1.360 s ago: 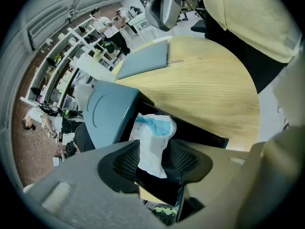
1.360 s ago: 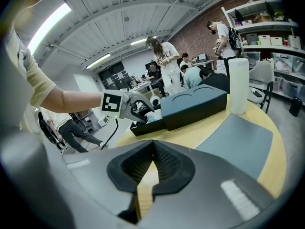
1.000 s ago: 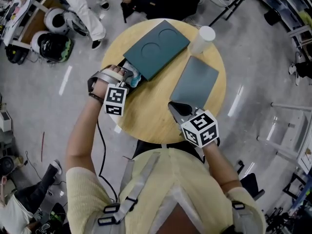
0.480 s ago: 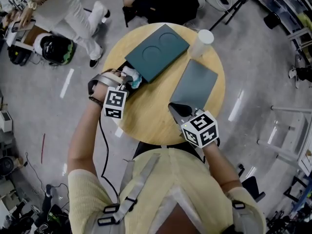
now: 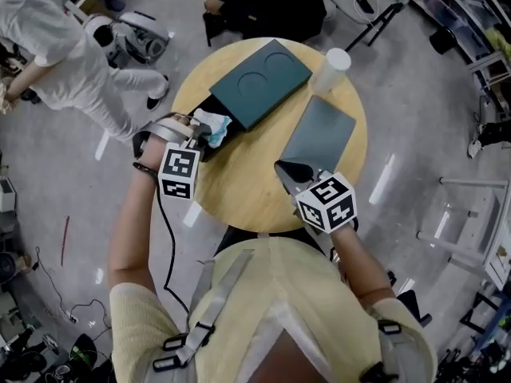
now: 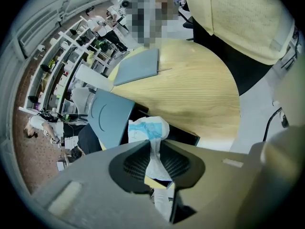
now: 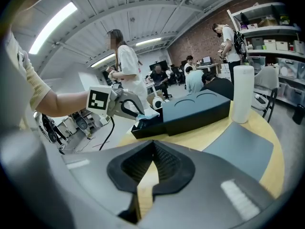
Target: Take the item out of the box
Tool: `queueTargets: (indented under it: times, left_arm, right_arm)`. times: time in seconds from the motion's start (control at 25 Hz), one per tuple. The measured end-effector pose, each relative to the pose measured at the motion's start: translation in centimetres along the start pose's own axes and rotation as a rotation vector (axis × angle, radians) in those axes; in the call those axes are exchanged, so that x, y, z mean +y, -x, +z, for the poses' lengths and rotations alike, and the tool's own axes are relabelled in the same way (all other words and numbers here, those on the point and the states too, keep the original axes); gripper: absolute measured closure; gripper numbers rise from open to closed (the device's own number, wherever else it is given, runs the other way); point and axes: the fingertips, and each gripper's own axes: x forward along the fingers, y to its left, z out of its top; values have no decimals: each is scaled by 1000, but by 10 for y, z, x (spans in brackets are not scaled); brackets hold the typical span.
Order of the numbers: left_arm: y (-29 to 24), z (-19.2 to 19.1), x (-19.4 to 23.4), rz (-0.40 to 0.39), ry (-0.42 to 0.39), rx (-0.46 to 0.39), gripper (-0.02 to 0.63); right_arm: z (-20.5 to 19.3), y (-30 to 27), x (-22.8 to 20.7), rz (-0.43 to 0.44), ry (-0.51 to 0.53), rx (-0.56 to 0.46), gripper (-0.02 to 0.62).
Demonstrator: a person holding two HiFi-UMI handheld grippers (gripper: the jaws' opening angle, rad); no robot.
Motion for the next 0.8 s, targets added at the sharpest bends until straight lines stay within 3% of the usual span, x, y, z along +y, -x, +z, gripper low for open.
queueTargets:
  times: [0.2,0.52,0.8]
  left_arm:
    - [25,3,-1,54,85,-9,539]
    - [56,30,3,155,210,-97,540]
    - [65,52,3,163,377,-218,548]
  right_arm:
    - [5,1,3,-14,12,-18,591]
    - [13,6,4,-36,27,-49,591]
    - [11,11,4,-41,50,-50,591]
